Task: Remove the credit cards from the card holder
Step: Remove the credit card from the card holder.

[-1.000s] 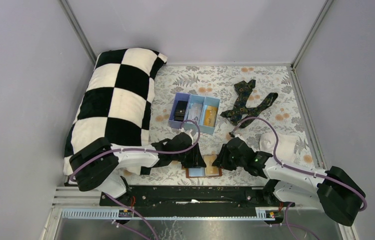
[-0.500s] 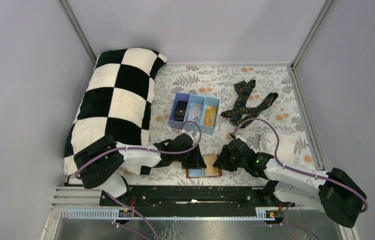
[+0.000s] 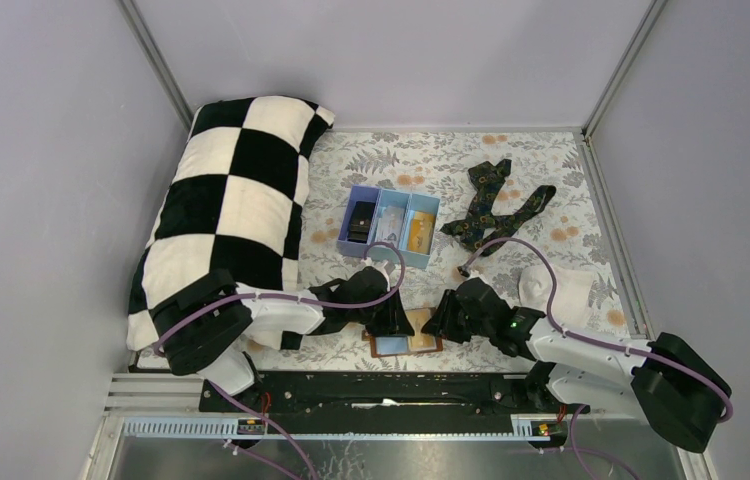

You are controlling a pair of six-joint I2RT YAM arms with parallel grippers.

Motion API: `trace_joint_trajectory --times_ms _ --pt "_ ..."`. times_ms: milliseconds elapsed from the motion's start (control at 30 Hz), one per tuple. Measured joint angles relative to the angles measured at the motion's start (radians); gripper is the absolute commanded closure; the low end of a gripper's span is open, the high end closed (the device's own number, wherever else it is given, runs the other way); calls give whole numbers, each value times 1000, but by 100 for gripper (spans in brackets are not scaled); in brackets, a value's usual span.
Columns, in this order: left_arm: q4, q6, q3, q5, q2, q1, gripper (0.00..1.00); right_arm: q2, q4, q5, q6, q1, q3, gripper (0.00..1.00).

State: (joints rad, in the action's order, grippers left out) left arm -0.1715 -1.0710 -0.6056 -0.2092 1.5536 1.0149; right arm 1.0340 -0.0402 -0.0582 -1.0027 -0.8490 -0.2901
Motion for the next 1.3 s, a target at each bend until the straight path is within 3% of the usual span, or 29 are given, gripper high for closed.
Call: trace_joint_trajectory --times_ms 533,1033,1300 --pt "-29 -3 30 23 -16 1 71 -74 68 40 0 0 0 66" --pt "-47 1 33 32 -2 1 74 23 5 14 3 0 0 68" --pt "-63 0 33 30 6 1 74 -72 48 23 4 0 1 67"
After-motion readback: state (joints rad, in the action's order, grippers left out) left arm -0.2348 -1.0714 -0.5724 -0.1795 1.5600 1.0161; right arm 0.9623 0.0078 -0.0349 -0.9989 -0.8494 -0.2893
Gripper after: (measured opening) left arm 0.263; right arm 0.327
